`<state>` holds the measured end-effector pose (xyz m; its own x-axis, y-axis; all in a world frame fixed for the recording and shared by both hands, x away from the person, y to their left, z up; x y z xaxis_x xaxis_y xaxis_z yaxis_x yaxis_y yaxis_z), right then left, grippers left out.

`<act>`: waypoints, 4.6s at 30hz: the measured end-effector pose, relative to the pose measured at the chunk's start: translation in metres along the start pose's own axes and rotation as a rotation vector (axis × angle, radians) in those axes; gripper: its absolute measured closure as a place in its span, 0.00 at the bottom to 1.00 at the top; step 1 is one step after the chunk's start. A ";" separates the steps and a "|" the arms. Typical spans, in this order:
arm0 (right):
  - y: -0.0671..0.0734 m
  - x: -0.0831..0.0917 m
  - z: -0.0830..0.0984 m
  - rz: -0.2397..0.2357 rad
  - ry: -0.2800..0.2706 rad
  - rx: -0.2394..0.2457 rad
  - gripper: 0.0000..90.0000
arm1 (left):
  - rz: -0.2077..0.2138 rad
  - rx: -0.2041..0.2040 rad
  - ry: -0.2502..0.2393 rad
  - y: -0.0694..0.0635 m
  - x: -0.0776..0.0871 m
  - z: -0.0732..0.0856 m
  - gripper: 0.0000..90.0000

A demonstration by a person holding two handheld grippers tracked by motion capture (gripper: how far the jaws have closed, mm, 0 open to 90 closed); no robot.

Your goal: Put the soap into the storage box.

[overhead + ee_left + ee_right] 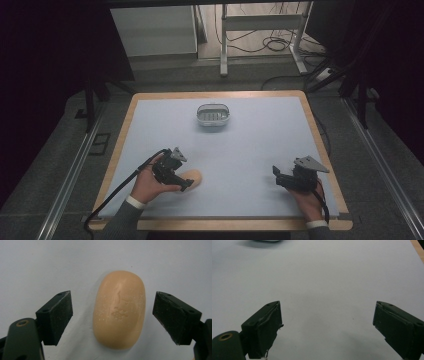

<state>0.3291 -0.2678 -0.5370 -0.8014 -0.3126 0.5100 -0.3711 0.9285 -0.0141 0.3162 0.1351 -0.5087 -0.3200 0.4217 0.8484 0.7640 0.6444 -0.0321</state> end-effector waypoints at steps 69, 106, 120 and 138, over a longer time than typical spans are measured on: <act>0.001 -0.001 0.000 0.017 0.003 0.004 0.09 | -0.016 -0.070 -0.004 -0.008 0.010 -0.019 0.35; 0.001 -0.001 0.000 0.021 0.005 0.010 0.09 | -0.057 -0.063 -0.048 0.015 0.021 -0.047 0.36; 0.001 -0.001 0.000 0.021 0.005 0.014 0.09 | -0.062 -0.048 -0.064 0.028 0.024 -0.056 0.36; 0.001 -0.001 0.000 0.021 0.004 0.009 0.09 | -0.074 -0.057 -0.058 0.039 0.019 -0.074 0.36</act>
<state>0.3290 -0.2663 -0.5373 -0.8071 -0.2926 0.5127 -0.3587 0.9329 -0.0322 0.3814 0.1211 -0.4542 -0.4075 0.4115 0.8152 0.7669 0.6388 0.0609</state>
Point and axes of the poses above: each handheld gripper's, and its own axes: x roughly backward along the jaws, z roughly out of its underside, y roughly to its left, the point moved 2 cm from there along -x, roughly forward along the jaws, and after that the axes turned 1 degree about -x, right-handed, at the moved point
